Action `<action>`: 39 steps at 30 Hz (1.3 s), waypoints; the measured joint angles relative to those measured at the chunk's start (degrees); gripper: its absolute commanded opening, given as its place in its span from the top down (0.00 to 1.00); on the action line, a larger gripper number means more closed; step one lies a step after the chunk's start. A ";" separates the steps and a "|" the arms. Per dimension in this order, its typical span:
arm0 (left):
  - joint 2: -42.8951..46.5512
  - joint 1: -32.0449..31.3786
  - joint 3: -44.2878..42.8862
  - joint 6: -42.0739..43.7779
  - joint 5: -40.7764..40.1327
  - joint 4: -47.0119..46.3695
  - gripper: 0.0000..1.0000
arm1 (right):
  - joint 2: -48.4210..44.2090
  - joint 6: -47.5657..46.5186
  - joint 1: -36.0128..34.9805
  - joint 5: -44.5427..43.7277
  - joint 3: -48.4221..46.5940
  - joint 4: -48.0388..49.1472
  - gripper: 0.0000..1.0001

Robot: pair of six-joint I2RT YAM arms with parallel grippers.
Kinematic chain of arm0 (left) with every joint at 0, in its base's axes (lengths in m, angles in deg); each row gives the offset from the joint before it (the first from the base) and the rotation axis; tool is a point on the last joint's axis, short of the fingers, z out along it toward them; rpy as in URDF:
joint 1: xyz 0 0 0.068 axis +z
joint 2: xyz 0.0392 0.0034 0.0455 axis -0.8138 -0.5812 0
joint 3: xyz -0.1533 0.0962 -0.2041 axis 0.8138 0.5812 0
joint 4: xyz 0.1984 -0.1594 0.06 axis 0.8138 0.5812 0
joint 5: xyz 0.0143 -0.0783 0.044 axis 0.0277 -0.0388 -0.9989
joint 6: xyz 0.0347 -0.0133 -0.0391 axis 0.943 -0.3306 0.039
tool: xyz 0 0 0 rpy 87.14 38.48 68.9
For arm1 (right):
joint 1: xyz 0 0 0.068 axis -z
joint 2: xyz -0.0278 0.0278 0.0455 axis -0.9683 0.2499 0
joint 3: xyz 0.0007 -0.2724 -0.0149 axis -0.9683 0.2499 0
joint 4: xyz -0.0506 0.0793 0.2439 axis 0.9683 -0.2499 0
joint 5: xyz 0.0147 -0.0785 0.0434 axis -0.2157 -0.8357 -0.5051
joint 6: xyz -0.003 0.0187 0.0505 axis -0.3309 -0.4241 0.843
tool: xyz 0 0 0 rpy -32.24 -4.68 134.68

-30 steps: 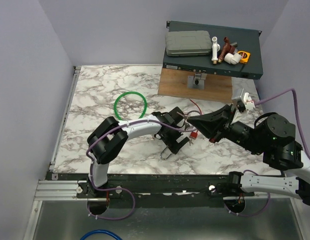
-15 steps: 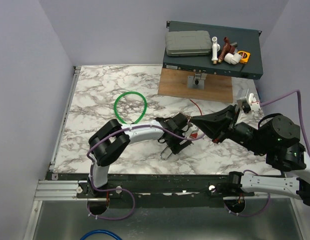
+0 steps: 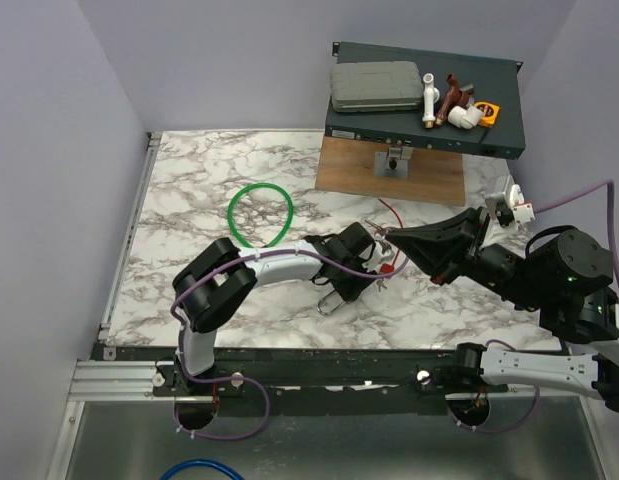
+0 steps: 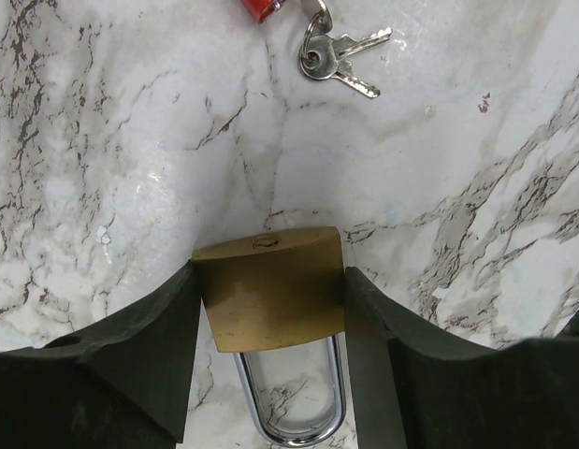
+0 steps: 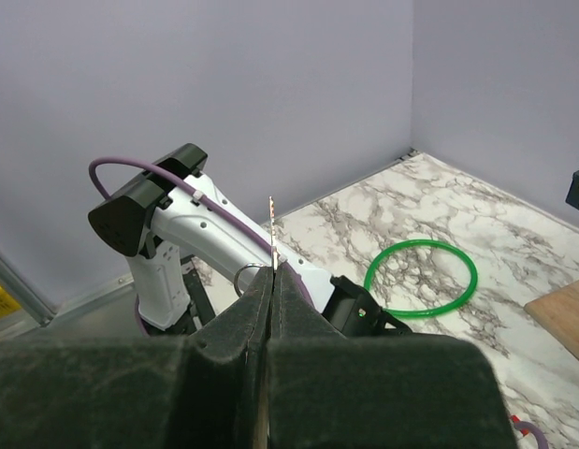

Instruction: Unlock with the key

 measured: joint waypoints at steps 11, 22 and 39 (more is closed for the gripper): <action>-1.27 -0.22 -1.38 1.64 1.07 -0.09 0.47 | 0.04 -0.76 0.00 0.00 -0.13 -0.11 0.99; -1.81 -0.33 -1.73 1.68 0.61 -0.04 0.02 | 0.22 -1.22 0.00 -0.02 -2.14 -0.59 0.99; 7.80 3.82 3.82 3.17 -0.55 5.14 0.02 | 0.44 -1.86 0.00 -0.22 -2.73 -2.19 0.99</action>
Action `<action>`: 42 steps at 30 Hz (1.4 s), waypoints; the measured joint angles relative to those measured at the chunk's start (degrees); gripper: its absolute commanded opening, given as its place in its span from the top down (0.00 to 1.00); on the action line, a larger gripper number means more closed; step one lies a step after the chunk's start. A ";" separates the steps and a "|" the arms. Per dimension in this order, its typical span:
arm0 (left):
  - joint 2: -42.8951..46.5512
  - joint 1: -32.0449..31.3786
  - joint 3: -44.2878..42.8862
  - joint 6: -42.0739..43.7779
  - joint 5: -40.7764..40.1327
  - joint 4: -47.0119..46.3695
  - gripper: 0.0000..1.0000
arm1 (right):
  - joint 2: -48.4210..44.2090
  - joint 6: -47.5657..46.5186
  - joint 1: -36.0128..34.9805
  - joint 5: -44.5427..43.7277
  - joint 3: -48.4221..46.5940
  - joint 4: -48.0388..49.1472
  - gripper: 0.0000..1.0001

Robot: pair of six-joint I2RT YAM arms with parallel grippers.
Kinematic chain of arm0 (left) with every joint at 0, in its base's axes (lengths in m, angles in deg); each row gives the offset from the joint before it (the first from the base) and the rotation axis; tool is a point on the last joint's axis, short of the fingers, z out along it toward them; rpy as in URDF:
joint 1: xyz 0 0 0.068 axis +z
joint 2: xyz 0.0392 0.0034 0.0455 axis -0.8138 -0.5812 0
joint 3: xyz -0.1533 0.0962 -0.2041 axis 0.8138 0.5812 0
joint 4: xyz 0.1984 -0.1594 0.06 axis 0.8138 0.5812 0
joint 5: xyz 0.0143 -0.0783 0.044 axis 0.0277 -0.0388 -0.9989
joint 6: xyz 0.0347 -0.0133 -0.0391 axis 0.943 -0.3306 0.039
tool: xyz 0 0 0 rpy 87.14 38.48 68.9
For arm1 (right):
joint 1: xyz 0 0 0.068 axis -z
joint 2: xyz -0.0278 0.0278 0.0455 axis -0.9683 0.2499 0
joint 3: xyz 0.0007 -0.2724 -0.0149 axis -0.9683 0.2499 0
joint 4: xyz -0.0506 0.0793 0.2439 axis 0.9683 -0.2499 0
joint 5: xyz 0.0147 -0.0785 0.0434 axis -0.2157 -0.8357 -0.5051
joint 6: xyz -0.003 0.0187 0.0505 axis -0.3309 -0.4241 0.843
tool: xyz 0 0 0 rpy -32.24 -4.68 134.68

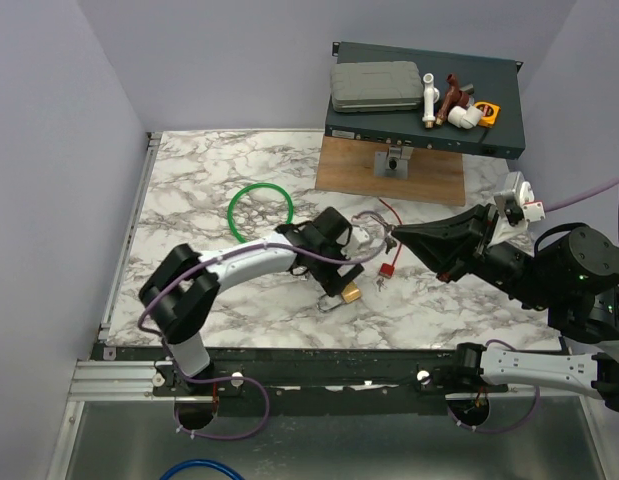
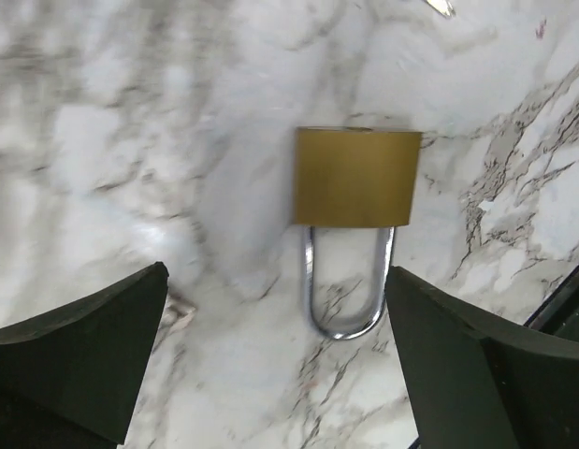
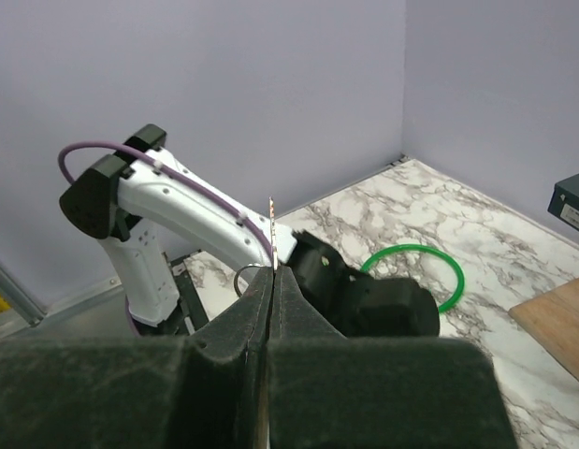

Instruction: Unlock with the key

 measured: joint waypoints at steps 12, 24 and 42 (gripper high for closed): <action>8.92 19.50 -8.59 -2.78 13.73 6.01 0.02 | -0.20 -0.02 0.00 -0.61 -0.22 0.72 0.99; 16.04 14.95 -7.45 6.84 17.73 9.35 0.02 | 1.07 -0.39 0.00 -0.57 -0.22 2.03 0.99; 1.75 -2.16 4.39 -7.85 -4.68 -2.40 0.14 | 3.76 -0.85 0.00 -0.55 -0.22 2.62 0.99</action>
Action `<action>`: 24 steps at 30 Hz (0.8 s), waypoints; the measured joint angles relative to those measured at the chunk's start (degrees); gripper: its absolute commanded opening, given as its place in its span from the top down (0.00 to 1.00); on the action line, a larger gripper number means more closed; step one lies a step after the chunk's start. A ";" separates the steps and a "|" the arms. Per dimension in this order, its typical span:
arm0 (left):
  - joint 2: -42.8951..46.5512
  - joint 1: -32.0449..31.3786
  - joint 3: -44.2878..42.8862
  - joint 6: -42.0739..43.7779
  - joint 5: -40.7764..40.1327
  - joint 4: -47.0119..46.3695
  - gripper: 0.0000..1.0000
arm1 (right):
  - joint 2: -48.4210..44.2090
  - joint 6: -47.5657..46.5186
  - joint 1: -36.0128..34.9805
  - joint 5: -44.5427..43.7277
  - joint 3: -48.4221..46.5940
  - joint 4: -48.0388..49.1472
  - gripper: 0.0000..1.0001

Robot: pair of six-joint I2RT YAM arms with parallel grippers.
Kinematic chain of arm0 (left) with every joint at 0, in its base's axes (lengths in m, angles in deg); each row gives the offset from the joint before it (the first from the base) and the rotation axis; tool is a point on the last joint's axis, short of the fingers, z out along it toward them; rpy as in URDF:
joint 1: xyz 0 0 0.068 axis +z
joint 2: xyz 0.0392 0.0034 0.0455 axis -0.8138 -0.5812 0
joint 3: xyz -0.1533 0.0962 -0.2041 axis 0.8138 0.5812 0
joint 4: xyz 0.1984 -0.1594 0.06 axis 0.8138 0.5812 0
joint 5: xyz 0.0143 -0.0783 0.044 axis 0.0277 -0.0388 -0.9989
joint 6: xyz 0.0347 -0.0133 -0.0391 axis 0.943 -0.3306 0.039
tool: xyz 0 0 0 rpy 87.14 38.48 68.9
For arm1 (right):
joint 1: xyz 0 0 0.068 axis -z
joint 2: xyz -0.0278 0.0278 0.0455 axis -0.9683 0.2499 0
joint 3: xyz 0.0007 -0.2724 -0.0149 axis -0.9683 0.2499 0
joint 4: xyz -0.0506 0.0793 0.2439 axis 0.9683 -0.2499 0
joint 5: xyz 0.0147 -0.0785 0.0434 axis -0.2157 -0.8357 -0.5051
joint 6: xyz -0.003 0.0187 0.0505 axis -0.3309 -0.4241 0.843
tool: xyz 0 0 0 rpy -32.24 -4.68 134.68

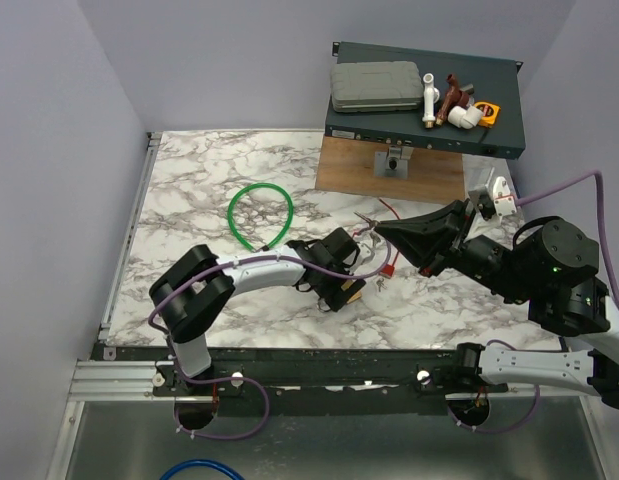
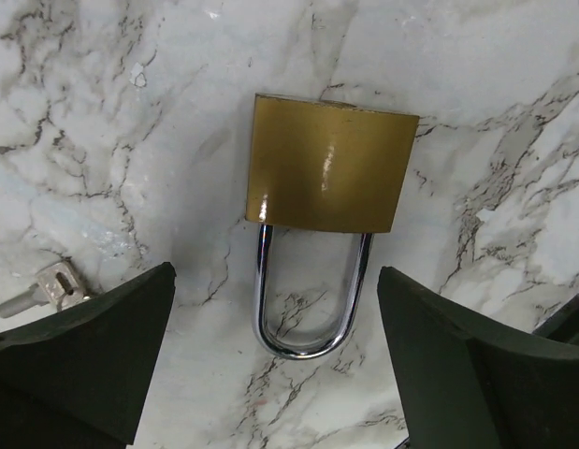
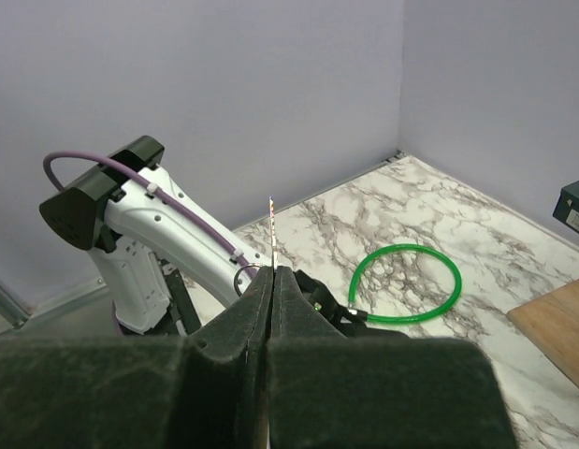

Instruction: Unlock with the key

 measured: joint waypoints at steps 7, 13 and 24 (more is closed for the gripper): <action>-2.71 -0.81 -1.49 -3.08 -1.16 -0.24 0.08 | 0.28 -0.22 0.00 -0.02 -0.04 0.00 0.99; -4.87 -2.89 -3.72 -3.78 -1.25 -0.31 0.04 | 0.26 -0.22 0.00 -0.02 -0.13 -0.02 0.99; -7.06 -5.42 -4.92 -2.03 -5.09 -3.10 0.24 | 0.15 -0.22 0.00 -0.02 -0.92 -0.04 0.99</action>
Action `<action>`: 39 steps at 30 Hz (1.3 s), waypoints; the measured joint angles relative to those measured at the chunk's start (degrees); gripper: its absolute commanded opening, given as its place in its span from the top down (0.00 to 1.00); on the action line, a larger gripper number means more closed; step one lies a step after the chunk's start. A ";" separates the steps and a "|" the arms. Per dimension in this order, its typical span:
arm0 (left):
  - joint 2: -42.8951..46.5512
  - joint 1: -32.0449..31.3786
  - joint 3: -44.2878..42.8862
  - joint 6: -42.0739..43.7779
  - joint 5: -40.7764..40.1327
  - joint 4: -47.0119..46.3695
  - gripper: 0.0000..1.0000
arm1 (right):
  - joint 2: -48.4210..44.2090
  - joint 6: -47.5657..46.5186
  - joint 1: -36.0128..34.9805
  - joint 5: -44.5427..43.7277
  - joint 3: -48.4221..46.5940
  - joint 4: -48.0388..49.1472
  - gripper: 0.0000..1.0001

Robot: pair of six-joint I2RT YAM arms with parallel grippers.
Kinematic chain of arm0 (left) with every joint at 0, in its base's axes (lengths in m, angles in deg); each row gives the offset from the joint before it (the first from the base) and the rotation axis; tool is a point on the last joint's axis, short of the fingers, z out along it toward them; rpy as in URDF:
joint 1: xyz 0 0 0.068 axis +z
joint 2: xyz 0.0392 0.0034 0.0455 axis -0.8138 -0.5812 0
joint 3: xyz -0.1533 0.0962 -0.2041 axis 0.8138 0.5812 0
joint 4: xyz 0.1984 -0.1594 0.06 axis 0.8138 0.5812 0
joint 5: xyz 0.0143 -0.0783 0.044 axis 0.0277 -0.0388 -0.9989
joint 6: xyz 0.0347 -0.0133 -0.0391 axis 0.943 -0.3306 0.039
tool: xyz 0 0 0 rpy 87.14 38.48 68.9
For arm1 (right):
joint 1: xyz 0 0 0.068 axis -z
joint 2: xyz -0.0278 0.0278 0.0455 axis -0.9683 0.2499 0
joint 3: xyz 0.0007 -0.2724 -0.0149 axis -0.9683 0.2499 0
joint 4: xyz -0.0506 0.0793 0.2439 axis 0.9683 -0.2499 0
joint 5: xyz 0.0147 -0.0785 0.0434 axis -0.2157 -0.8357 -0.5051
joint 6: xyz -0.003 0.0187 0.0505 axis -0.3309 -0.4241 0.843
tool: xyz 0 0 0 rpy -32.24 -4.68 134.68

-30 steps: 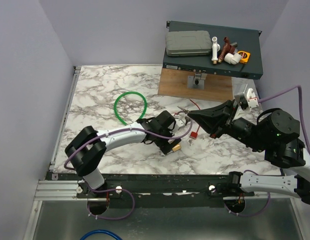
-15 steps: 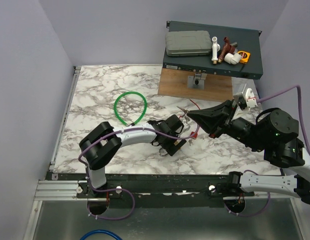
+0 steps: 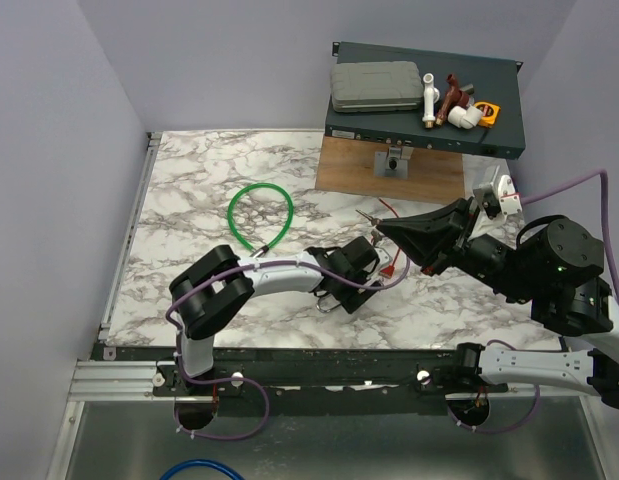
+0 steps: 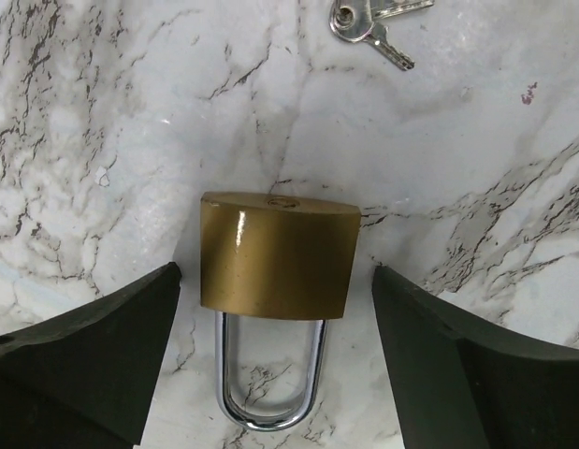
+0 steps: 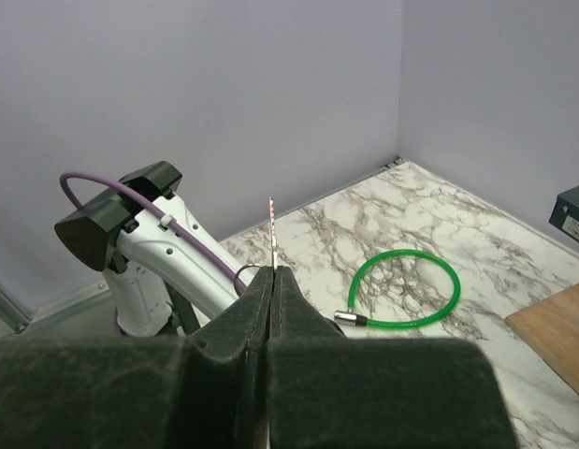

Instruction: Unlock with the key

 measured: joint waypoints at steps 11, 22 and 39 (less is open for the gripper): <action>-0.70 -2.03 1.38 1.05 -3.34 -6.69 0.36 | -0.61 -0.04 0.00 0.00 0.00 -0.02 0.99; -0.15 -2.56 2.95 2.58 -5.31 -9.42 0.21 | -0.74 -0.24 0.00 0.00 -0.66 -0.07 0.99; -0.28 -2.62 -0.57 7.39 -0.04 0.66 0.35 | -0.79 -0.42 0.00 -0.04 -1.99 -0.50 0.99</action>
